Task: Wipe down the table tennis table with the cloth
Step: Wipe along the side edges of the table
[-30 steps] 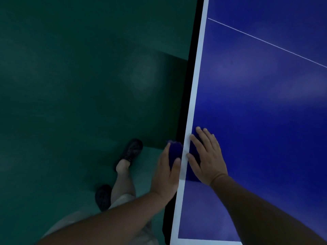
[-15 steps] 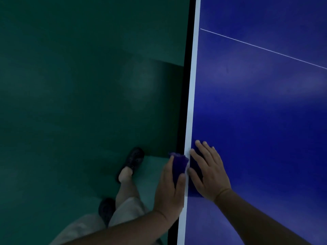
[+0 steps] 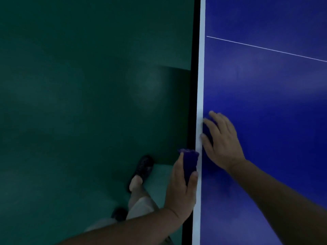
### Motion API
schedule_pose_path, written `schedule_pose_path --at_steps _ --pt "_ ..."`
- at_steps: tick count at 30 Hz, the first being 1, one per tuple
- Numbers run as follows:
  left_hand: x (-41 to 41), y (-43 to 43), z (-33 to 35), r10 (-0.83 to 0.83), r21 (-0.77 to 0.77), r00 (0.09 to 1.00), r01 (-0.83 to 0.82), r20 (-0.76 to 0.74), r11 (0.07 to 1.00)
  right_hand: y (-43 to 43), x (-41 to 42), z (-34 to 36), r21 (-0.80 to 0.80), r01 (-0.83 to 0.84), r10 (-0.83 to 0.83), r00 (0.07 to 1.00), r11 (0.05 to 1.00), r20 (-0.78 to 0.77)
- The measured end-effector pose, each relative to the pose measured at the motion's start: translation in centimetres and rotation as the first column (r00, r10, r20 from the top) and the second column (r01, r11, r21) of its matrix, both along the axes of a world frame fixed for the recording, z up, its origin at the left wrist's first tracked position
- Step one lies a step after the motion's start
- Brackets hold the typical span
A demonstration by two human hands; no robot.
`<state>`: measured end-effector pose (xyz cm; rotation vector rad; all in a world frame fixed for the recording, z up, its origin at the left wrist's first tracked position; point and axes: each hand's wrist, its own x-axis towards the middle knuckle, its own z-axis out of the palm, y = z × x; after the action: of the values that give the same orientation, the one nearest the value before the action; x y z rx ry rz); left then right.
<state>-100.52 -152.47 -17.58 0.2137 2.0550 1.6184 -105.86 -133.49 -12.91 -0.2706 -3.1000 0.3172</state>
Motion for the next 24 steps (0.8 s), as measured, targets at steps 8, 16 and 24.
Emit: schedule_pose_path --at_steps 8,16,24 --pt "-11.4 6.5 -0.2 0.078 -0.057 0.997 -0.078 0.013 0.995 1.8 -2.2 -1.3 -0.025 0.03 -0.029 0.998 0.999 0.053" --pt "-9.5 5.7 0.2 0.083 -0.043 0.996 -0.082 0.04 0.996 2.2 -2.1 -1.5 -0.019 0.018 -0.017 0.997 1.0 0.071" --pt "-7.7 4.7 0.5 0.064 -0.075 0.986 -0.053 0.153 0.996 2.0 -2.2 -1.2 -0.041 0.02 -0.018 0.998 0.999 0.056"
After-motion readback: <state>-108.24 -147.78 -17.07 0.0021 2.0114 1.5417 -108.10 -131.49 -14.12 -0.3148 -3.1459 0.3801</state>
